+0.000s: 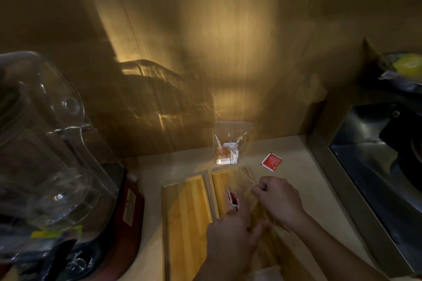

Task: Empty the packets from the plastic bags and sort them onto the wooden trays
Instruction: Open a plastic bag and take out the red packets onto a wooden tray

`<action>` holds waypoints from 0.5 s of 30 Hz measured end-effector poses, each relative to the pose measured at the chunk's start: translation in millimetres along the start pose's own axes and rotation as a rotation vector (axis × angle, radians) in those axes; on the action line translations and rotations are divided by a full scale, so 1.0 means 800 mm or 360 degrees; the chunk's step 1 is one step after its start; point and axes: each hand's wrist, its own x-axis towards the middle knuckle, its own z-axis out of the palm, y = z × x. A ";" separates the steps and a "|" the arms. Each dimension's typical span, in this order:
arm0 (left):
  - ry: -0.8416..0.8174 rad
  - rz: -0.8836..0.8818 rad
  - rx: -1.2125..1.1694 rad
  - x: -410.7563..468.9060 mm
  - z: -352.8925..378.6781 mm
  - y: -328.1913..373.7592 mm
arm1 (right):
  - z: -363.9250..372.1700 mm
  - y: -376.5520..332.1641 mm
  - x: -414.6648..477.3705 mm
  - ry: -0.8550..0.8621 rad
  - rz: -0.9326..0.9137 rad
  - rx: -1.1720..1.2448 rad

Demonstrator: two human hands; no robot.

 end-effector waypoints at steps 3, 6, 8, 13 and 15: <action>0.0263 0.0159 0.0129 0.008 0.019 -0.020 | -0.001 0.003 0.002 0.0001 -0.0021 0.0070; 0.0368 0.0449 -0.0012 0.006 0.022 -0.039 | -0.001 0.009 0.004 -0.0060 -0.0151 0.0295; 0.0356 0.0615 0.0015 0.008 0.021 -0.051 | -0.002 0.011 0.008 -0.0089 -0.0304 0.0311; 0.0267 0.0587 0.0112 0.017 0.003 -0.070 | -0.001 0.016 0.031 -0.0181 -0.0385 0.0027; 0.0237 0.0606 0.0088 0.020 -0.004 -0.071 | -0.005 0.013 0.035 -0.0198 -0.0363 -0.0037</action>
